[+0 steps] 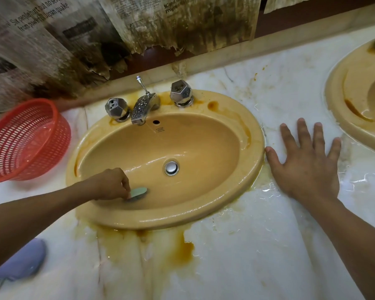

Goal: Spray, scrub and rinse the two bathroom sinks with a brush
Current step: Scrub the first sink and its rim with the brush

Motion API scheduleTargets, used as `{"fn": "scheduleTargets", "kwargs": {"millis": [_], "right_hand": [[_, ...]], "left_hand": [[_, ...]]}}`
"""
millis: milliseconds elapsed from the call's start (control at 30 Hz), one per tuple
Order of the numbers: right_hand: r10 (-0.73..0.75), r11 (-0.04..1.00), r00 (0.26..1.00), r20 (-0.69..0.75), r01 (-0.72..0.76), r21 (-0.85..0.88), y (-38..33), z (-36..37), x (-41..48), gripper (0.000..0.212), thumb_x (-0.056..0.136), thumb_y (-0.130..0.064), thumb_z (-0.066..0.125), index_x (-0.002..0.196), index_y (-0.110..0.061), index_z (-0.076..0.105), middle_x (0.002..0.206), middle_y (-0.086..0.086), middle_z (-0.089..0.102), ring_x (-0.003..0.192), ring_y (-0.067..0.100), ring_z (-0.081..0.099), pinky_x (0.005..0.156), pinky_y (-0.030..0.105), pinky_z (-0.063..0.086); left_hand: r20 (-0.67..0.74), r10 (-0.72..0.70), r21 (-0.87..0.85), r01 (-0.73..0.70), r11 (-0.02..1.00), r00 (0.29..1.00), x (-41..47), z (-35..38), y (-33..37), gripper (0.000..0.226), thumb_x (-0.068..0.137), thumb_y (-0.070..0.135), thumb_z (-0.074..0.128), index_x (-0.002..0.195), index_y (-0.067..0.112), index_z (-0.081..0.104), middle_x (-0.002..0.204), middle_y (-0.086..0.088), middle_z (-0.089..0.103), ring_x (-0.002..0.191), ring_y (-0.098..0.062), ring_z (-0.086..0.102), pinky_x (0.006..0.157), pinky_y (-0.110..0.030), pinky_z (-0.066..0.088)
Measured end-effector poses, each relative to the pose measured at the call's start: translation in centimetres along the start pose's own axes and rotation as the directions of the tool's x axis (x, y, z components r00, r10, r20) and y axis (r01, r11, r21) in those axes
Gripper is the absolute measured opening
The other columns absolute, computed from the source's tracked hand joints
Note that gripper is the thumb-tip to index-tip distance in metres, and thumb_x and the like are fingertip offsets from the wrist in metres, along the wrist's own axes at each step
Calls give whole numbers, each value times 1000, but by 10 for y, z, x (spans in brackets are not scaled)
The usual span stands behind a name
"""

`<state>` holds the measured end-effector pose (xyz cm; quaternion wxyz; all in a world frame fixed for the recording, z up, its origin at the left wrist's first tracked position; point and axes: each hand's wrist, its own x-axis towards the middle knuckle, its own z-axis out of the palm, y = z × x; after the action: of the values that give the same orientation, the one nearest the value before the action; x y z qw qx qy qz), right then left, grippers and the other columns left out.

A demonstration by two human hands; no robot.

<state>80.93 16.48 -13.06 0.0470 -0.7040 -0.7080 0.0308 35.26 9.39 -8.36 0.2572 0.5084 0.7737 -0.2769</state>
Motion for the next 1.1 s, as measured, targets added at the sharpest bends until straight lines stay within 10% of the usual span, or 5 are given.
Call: {"fn": "scheduleTargets", "kwargs": {"millis": [200,333,500,633,1100], "right_hand": [[-1,1000,1000,5,1,4,0,0,0,77,97,-71,6,163,-32,14,172,3,6,158,32,0,123,62,2],[-2,1000,1000,1,2,-5,0,1,0,77,97,-71,5,163,-32,13,172,3,6,158,31,0,123,62,2],[-3,1000,1000,-1,3,14,2,1,0,78,97,-72,5,163,-32,14,172,3,6,158,31,-1,123,62,2],[-1,1000,1000,3,1,19,0,1,1,78,97,-72,6,163,-32,14,172,3,6,158,31,0,123,63,2],[10,999,1000,22,-11,31,0,-2,1,78,95,-73,7,163,-34,13,172,1,6,158,29,-1,124,61,0]], "left_hand": [[-275,-29,170,78,982,961,1,-10,-5,20,92,40,63,105,30,74,102,3,65,87,-16,60,69,-30,48],[61,46,-85,-41,996,997,-2,2,27,12,76,38,83,84,30,79,89,0,72,68,-20,67,61,-36,59],[-31,-90,374,95,922,995,0,-34,7,38,80,44,75,104,17,64,92,-4,68,74,-20,63,64,-28,51],[307,-220,213,159,964,926,-20,-71,-2,23,80,25,80,92,7,73,52,-1,45,40,-17,33,43,-19,27],[135,-108,139,89,986,985,-34,-49,10,19,80,22,80,83,6,70,54,-1,53,39,-16,41,41,-18,32]]}}
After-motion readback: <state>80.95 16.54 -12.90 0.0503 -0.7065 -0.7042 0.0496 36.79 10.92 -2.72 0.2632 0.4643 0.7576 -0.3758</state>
